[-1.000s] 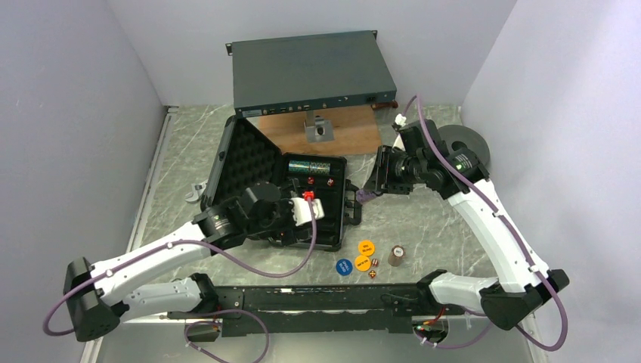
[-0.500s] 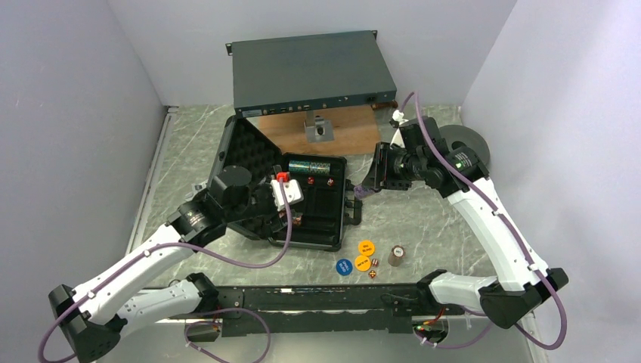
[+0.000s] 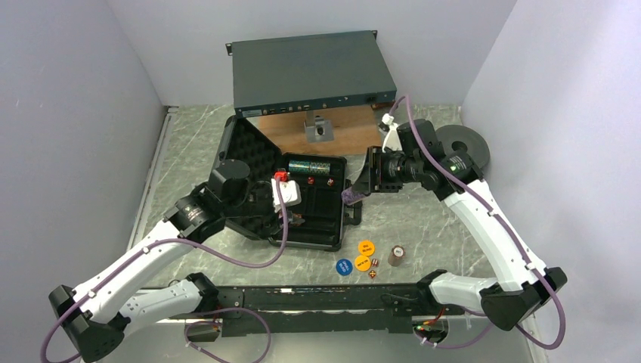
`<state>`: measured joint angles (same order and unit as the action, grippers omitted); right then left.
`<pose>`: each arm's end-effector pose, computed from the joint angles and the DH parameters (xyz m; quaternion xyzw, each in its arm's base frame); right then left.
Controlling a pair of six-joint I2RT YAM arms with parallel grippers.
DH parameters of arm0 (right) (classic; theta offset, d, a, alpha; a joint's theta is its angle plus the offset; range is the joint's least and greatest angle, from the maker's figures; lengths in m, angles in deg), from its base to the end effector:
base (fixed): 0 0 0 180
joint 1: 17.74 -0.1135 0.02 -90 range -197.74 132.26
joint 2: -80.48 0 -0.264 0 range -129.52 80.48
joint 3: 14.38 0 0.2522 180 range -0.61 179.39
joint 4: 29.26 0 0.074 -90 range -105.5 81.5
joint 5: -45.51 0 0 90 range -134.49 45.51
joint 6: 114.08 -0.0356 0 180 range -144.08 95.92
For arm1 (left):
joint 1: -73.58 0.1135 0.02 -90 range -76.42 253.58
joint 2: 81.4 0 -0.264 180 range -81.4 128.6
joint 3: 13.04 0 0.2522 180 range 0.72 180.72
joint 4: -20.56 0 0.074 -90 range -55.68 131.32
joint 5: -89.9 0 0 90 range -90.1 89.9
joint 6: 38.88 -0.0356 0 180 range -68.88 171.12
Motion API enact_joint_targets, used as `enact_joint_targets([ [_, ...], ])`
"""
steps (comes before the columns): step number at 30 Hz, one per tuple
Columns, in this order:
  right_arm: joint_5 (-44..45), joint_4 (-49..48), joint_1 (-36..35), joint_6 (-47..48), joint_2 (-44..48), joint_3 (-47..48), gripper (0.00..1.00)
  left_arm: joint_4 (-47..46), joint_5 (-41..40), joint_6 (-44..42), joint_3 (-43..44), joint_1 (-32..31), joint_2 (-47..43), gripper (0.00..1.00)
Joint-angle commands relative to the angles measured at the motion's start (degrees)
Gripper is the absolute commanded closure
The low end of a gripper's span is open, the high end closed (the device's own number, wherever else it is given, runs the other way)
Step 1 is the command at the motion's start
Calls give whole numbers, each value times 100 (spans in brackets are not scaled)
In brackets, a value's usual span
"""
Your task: Pack up texas hold em set
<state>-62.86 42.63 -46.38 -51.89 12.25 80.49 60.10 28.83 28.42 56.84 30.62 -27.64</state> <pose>0.1907 0.1169 0.3952 -0.0674 0.9124 0.3078 0.2613 0.1366 -0.1507 0.3547 0.5540 0.6058 -0.2990 0.4865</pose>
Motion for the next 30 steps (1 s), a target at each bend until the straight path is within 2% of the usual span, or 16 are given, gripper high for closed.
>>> enact_joint_targets([
  [1, -633, -803, -7, 217, 456, -148, 100, 139, 493, -18, 210, 33, 30, 25],
  [6, -941, -1006, -9, 274, 539, -280, 100, -7, 559, 73, 180, 34, 16, 22],
  [10, -1789, -1685, -10, 251, 565, -727, 100, -639, 421, 631, 50, 10, 128, 20],
  [16, -2219, -2373, -60, 141, 521, -1185, 100, -1094, 91, 918, 71, -296, 525, 20],
  [30, -2229, -2799, -506, 136, 304, -1430, 100, -1144, 529, 1154, 341, -329, 1181, 24],
])
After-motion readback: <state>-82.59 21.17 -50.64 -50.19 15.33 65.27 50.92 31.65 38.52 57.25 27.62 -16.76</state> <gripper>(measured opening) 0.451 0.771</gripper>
